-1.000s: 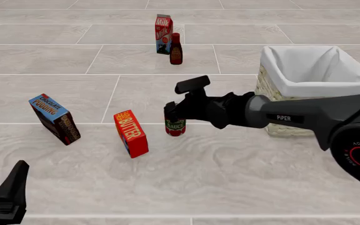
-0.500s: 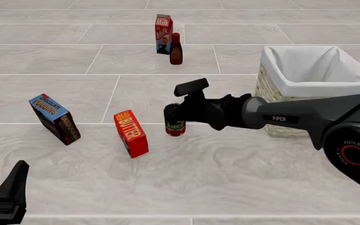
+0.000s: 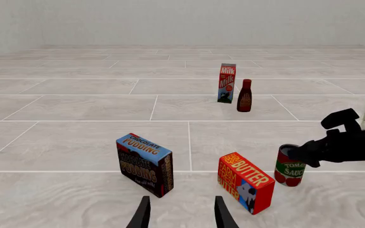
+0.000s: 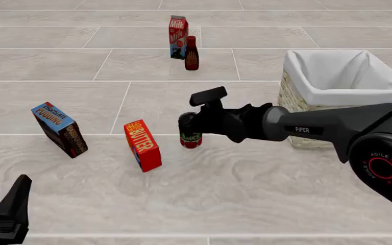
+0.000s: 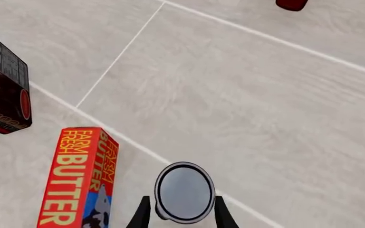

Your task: Pick the tomato sauce and place it in the basket.

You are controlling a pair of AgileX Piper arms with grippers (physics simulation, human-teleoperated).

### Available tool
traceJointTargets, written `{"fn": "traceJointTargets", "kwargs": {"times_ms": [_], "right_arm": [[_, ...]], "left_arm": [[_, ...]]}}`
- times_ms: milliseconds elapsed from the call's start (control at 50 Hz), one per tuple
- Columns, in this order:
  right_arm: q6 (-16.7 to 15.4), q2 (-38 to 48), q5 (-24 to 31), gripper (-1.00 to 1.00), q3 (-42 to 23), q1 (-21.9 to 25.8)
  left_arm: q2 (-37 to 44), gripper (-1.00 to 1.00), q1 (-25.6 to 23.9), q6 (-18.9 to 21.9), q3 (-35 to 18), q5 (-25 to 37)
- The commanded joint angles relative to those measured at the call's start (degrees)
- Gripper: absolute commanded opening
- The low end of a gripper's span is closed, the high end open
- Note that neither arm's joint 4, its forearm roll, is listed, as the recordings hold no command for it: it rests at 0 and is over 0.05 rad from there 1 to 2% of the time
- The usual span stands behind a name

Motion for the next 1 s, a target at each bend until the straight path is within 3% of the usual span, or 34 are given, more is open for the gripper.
{"fn": "traceJointTargets", "kwargs": {"times_ms": [20,920,940,1000], "right_arm": [[0.23,0.34,-0.02,1.00,-0.25,0.07],[0.51,3.37,-0.37,1.00,-1.50,-0.20],[0.35,3.40,-0.40,-1.00,-1.52,-0.32],[-0.35,2.71,-0.66,-1.00,-0.82,0.03]], "left_arm": [[0.00,1.00,0.00,0.00,0.00,0.00],[0.00,1.00,0.00,0.00,0.00,0.00],[0.00,1.00,0.00,0.00,0.00,0.00],[0.00,1.00,0.00,0.00,0.00,0.00]]}}
